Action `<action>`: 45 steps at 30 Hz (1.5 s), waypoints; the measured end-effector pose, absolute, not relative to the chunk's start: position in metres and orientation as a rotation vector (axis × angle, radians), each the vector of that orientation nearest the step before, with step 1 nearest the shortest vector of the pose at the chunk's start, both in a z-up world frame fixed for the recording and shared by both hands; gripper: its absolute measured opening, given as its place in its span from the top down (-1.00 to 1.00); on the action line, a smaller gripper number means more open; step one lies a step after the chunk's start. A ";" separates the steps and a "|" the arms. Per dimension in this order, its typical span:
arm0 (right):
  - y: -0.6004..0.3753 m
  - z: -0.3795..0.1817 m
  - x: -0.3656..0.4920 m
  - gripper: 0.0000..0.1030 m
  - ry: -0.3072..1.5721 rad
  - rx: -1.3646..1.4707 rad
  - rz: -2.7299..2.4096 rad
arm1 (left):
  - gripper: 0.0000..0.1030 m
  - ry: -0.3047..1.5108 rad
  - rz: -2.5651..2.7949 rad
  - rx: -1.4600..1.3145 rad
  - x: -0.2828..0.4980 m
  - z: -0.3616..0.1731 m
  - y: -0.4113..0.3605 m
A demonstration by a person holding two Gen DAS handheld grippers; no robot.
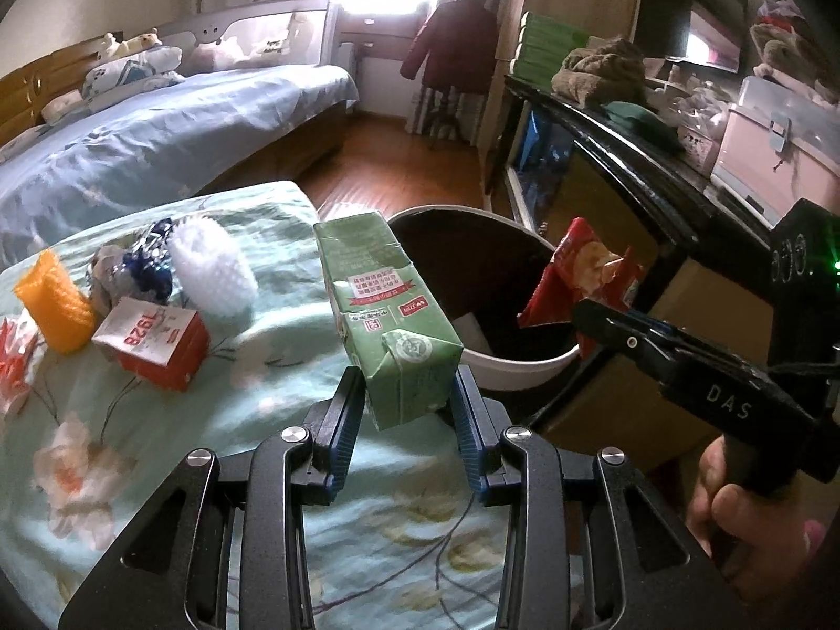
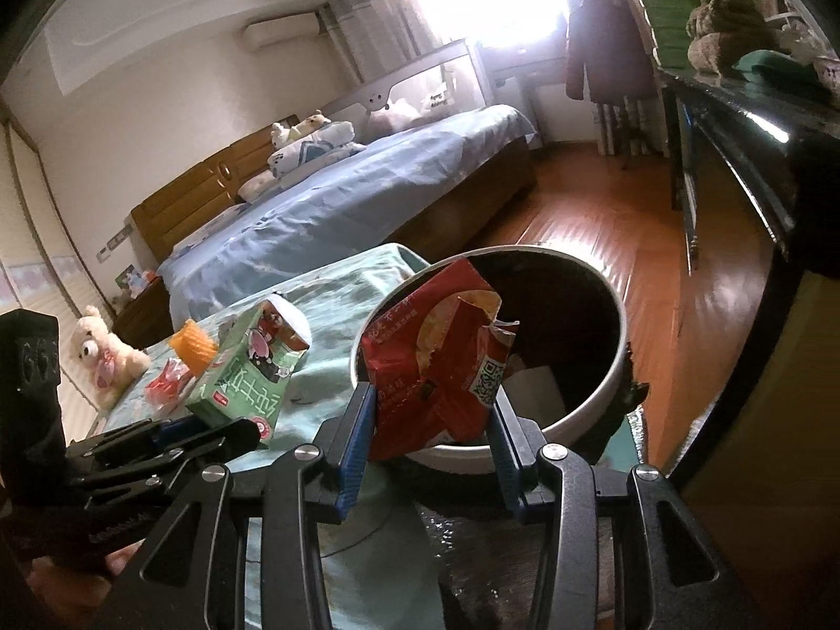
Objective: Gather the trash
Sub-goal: 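Carry the green carton and red chip bag over the trash bin, then open the left gripper dropping the carton while the right gripper drops the chip bag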
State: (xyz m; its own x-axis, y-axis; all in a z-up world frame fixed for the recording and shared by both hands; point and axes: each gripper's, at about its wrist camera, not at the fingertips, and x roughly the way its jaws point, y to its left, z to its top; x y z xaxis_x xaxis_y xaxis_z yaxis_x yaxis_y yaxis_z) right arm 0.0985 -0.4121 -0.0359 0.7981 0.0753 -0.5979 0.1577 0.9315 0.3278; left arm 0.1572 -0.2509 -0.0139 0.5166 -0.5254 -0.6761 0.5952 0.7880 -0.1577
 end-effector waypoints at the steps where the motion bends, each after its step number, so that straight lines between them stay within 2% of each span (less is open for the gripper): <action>1: -0.414 -0.036 0.098 0.17 0.648 0.376 -0.048 | 0.37 0.777 -0.676 0.099 0.158 -0.014 -0.253; 45: -0.459 -0.047 0.128 0.16 0.699 0.331 -0.121 | 0.40 0.856 -0.764 0.143 0.205 -0.022 -0.320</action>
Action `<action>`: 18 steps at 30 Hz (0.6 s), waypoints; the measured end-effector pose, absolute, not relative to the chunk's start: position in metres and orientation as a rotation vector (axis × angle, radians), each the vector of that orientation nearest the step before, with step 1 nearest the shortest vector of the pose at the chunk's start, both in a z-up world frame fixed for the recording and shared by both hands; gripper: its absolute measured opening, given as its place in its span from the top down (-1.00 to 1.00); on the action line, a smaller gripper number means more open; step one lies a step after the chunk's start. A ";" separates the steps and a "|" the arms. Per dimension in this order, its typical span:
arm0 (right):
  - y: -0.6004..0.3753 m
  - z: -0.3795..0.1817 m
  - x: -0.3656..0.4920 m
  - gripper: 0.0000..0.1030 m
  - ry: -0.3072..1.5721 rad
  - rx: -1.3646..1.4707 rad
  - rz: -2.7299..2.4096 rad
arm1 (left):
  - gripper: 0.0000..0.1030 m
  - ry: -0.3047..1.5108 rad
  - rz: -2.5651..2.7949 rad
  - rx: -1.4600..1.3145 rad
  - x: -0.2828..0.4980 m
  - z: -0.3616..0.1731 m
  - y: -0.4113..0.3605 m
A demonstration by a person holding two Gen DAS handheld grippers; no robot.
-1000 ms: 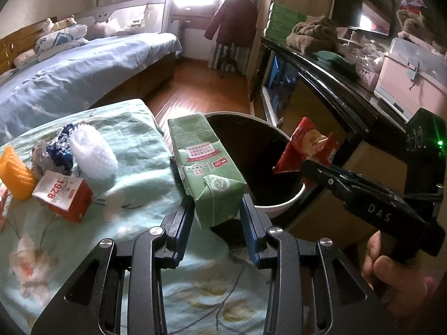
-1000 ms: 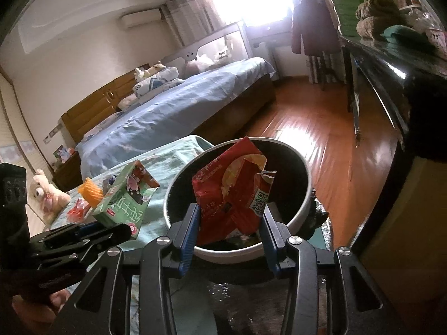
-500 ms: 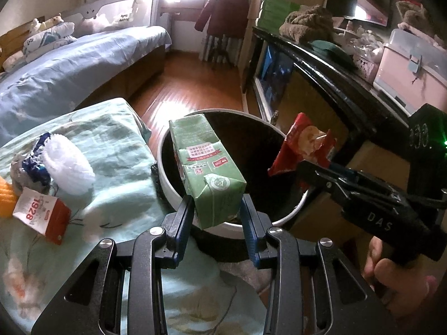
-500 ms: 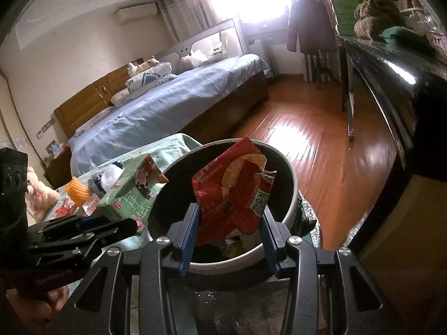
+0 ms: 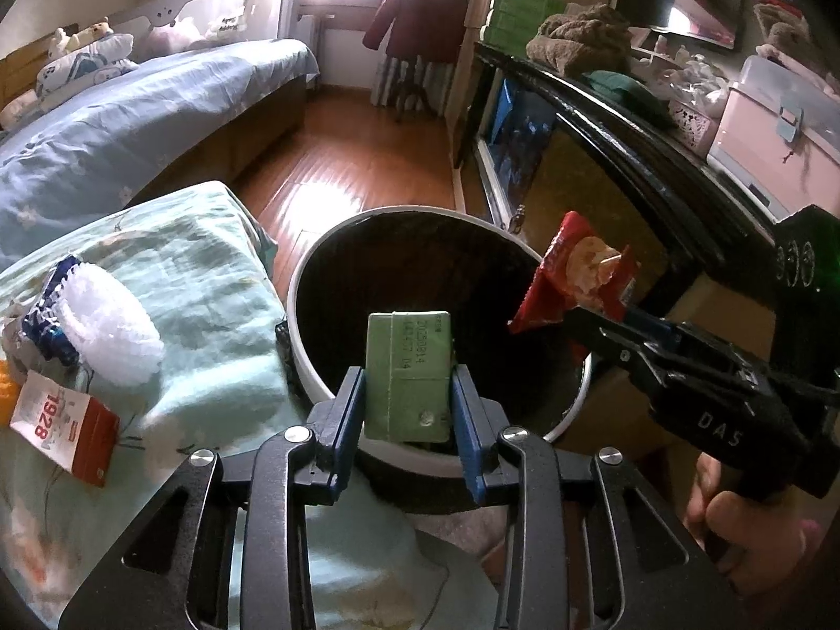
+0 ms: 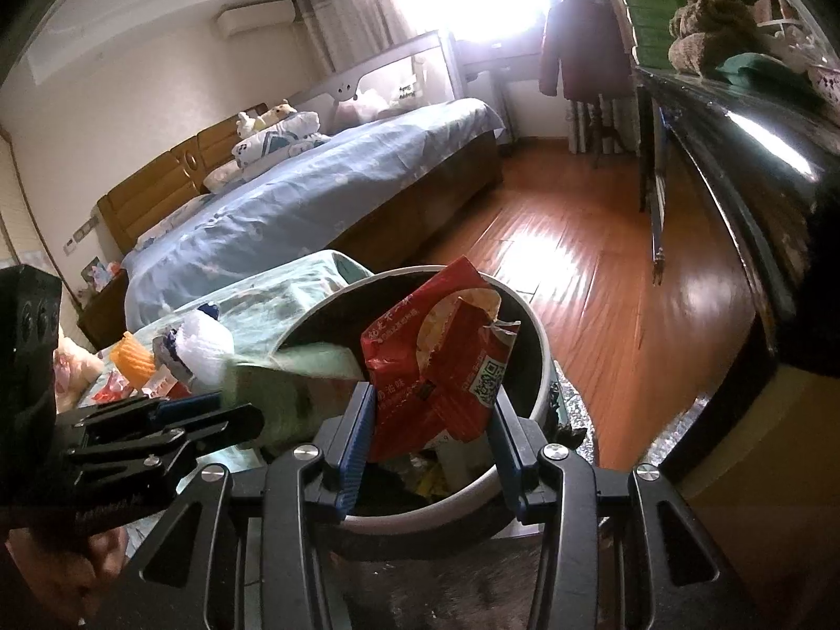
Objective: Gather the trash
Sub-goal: 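Open the left gripper dropping the carton while the right gripper drops the chip bag, then move both open grippers back over the items on the bed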
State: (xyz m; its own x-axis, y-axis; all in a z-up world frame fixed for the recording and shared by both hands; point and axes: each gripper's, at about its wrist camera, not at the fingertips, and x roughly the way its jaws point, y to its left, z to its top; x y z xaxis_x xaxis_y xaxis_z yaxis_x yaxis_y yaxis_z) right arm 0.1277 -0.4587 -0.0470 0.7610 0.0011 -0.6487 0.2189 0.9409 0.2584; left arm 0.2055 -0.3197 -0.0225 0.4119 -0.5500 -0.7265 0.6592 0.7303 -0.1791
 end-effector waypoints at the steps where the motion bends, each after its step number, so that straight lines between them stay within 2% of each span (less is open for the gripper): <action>1: -0.459 -0.047 0.128 0.16 0.700 0.332 -0.120 | 0.40 0.854 -0.760 0.146 0.207 -0.022 -0.320; 7: -0.462 -0.050 0.133 0.10 0.712 0.335 -0.124 | 0.37 0.875 -0.766 0.120 0.210 -0.023 -0.317; 12: -0.461 -0.049 0.136 -0.04 0.719 0.341 -0.107 | -0.04 0.851 -0.738 0.108 0.206 -0.019 -0.306; 17: -0.456 -0.048 0.136 -0.19 0.717 0.347 -0.099 | -0.15 0.843 -0.701 0.080 0.200 -0.020 -0.285; 18: -0.455 -0.048 0.136 -0.28 0.718 0.347 -0.097 | -0.17 0.844 -0.689 0.072 0.199 -0.021 -0.278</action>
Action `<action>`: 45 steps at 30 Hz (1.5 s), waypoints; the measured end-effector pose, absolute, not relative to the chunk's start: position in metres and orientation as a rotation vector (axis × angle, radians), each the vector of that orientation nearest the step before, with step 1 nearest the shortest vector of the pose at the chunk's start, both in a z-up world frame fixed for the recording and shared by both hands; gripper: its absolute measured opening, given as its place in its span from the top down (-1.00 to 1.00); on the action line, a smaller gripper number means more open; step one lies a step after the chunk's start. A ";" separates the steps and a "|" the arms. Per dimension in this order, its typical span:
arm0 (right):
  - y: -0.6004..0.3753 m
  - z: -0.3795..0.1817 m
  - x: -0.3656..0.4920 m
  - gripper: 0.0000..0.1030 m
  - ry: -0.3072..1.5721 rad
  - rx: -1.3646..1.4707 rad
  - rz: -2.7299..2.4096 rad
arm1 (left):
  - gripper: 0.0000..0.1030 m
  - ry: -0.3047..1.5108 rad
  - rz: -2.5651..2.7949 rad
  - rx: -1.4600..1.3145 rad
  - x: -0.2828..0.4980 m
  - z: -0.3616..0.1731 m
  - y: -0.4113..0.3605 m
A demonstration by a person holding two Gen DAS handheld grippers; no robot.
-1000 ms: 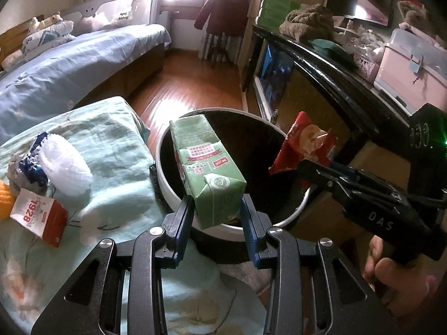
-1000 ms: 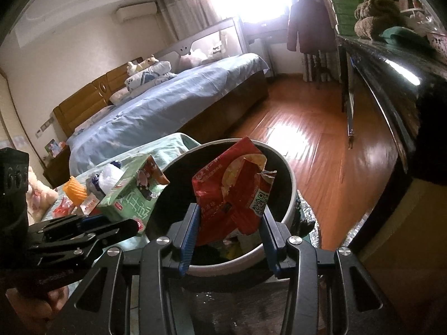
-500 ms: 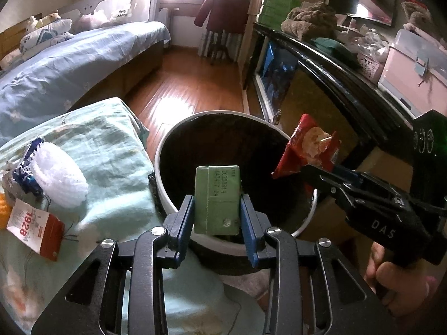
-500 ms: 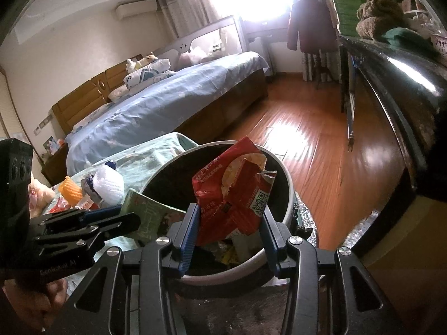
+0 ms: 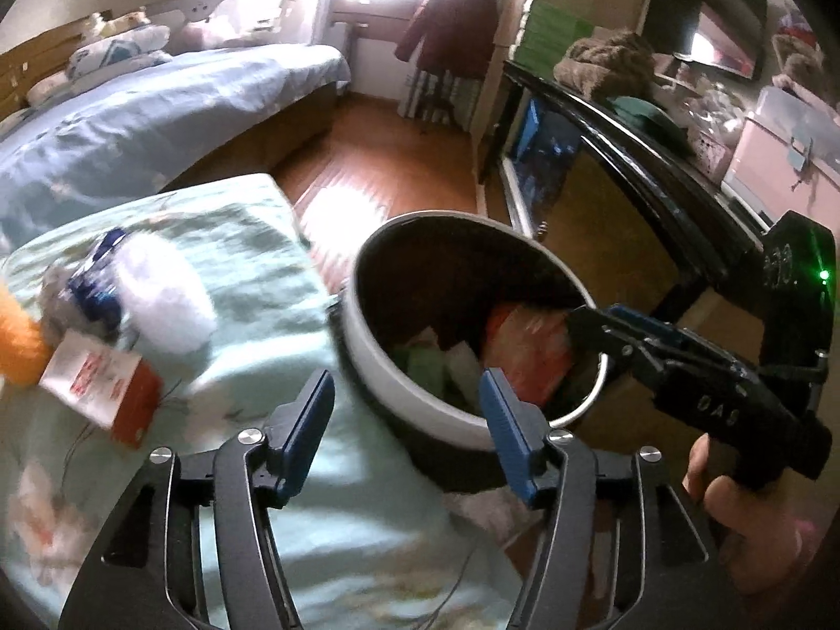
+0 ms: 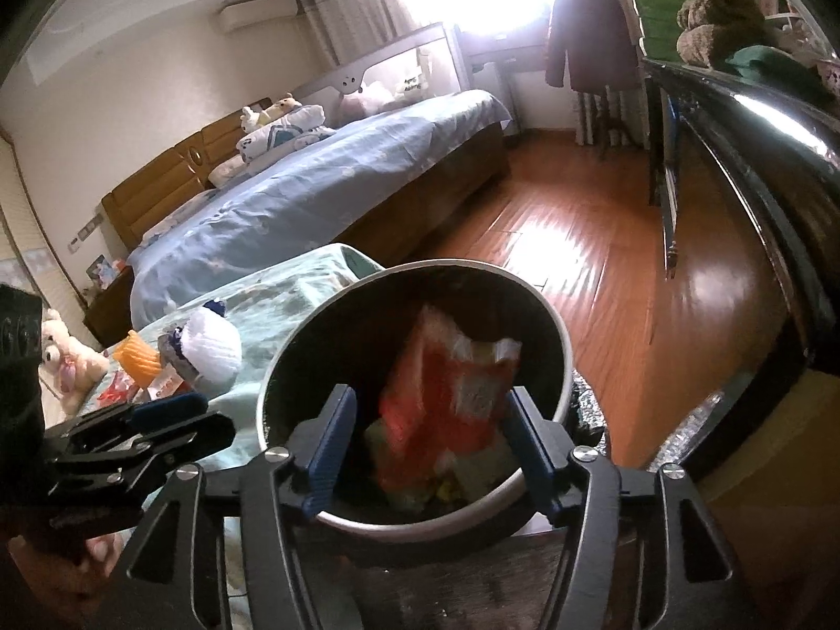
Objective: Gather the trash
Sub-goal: 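Move both open grippers back over the items on the bed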
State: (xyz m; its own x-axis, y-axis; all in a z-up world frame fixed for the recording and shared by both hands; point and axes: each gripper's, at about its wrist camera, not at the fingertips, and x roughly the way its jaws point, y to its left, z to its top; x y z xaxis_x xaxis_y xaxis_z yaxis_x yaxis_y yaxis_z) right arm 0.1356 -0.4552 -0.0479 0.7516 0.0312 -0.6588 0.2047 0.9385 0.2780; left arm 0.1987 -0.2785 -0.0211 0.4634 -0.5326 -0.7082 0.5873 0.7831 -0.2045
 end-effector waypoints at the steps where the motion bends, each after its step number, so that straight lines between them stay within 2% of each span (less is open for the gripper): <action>1: -0.453 -0.048 0.136 -0.34 0.717 0.347 -0.094 | -0.20 0.846 -0.675 0.062 0.197 -0.023 -0.272; 3: -0.449 -0.046 0.134 -0.50 0.711 0.345 -0.088 | -0.21 0.851 -0.654 0.042 0.196 -0.027 -0.259; 7: -0.437 -0.043 0.134 -0.52 0.705 0.343 -0.072 | -0.22 0.873 -0.601 -0.011 0.193 -0.035 -0.228; 13: -0.410 -0.041 0.131 -0.65 0.697 0.350 -0.017 | -0.23 0.877 -0.528 -0.066 0.187 -0.041 -0.184; 18: -0.383 -0.043 0.131 -0.79 0.708 0.352 0.043 | -0.31 0.853 -0.470 -0.062 0.179 -0.043 -0.156; 45: -0.269 -0.061 0.172 -0.79 0.788 0.233 0.287 | -0.32 0.865 -0.255 -0.174 0.185 -0.060 -0.043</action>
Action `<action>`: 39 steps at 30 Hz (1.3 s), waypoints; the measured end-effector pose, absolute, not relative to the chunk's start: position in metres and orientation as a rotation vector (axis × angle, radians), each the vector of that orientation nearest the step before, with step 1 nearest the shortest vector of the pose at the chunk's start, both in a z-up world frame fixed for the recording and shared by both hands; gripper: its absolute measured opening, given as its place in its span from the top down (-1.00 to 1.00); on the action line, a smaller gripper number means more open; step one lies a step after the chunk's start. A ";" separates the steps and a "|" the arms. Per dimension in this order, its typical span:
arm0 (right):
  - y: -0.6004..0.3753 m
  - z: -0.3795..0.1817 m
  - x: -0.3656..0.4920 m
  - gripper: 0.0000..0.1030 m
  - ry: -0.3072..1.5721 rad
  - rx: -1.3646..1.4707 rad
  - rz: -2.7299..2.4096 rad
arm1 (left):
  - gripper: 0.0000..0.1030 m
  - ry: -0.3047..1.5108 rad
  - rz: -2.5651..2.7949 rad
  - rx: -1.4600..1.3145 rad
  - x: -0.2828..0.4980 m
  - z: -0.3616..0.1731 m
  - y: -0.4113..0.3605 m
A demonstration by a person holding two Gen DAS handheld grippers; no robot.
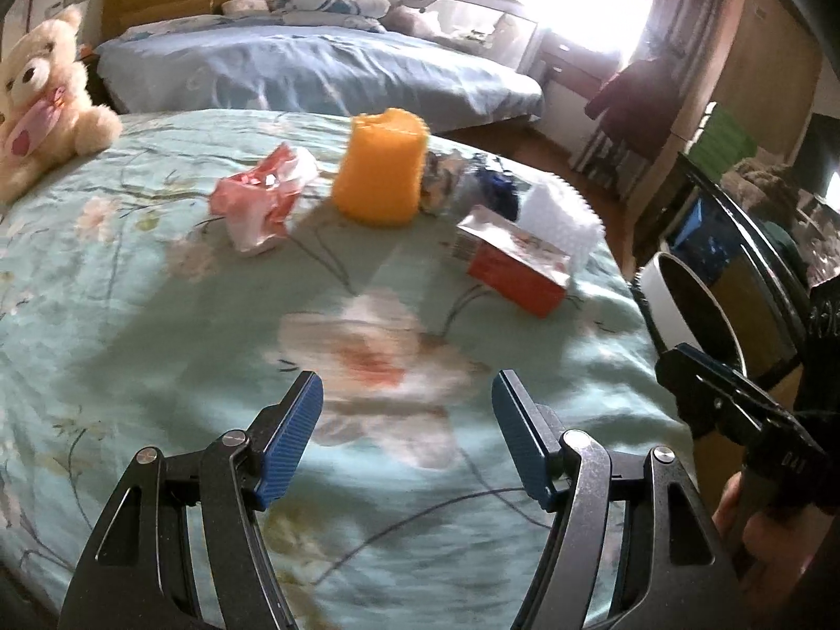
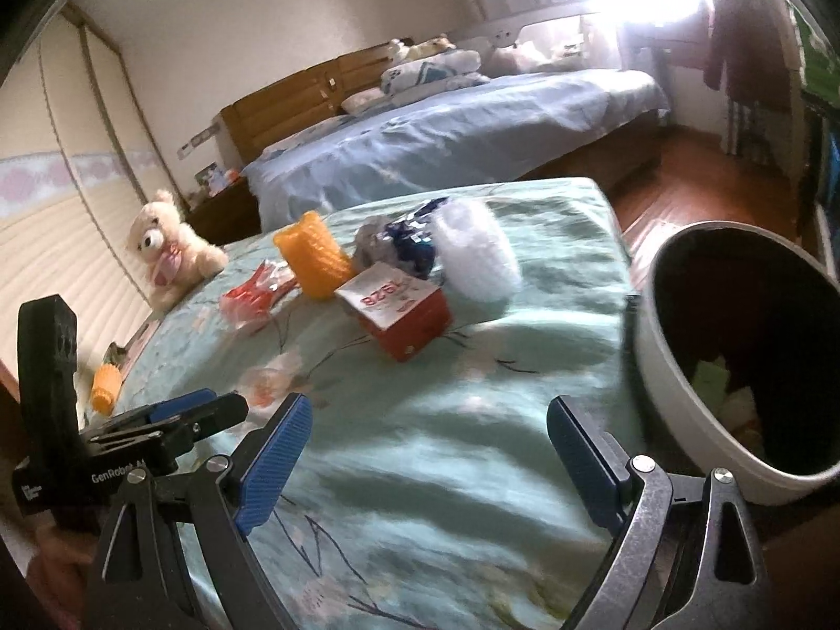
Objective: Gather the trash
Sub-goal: 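Move both open grippers back over the items on the bed, then grasp the pink-red plastic bag with the left gripper while the right gripper grasps the red-and-white box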
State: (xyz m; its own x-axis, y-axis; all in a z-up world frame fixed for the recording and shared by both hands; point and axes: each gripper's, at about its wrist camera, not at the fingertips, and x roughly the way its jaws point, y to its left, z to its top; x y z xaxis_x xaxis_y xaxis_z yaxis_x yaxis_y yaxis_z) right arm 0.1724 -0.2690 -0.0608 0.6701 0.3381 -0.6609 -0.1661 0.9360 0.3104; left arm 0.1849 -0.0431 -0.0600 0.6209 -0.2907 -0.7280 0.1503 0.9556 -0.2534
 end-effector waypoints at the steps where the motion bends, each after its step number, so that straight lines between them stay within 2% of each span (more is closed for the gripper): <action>1: -0.266 -0.062 0.175 -0.79 0.793 0.231 0.300 | -0.32 0.867 -0.249 -0.176 0.186 -0.061 -0.040; 14: -0.245 -0.078 0.218 -0.79 0.830 0.199 0.405 | -0.32 0.885 -0.172 -0.193 0.212 -0.070 -0.006; 31: -0.225 -0.092 0.277 -0.79 0.887 0.143 0.425 | -0.33 0.877 -0.113 -0.174 0.299 -0.078 0.024; 33: -0.223 -0.096 0.279 -0.76 0.905 0.131 0.419 | -0.09 0.887 -0.126 -0.189 0.303 -0.081 0.025; 34: -0.222 -0.096 0.279 -0.73 0.910 0.121 0.412 | 0.15 0.893 -0.136 -0.191 0.304 -0.082 0.025; 35: -0.221 -0.096 0.278 -0.59 0.911 0.112 0.406 | 0.37 0.895 -0.141 -0.188 0.304 -0.083 0.024; 36: -0.220 -0.097 0.278 -0.39 0.911 0.099 0.395 | 0.38 0.897 -0.147 -0.178 0.304 -0.083 0.022; 39: -0.218 -0.097 0.276 -0.16 0.912 0.072 0.369 | 0.48 0.887 -0.153 -0.149 0.297 -0.080 0.015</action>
State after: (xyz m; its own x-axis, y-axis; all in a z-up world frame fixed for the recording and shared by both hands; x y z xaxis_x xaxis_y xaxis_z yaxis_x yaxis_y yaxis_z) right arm 0.2756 -0.2182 -0.0968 0.5537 0.3423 -0.7591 -0.2820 0.9348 0.2158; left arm 0.2966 0.0153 -0.0805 0.6219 -0.1940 -0.7587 0.0708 0.9788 -0.1923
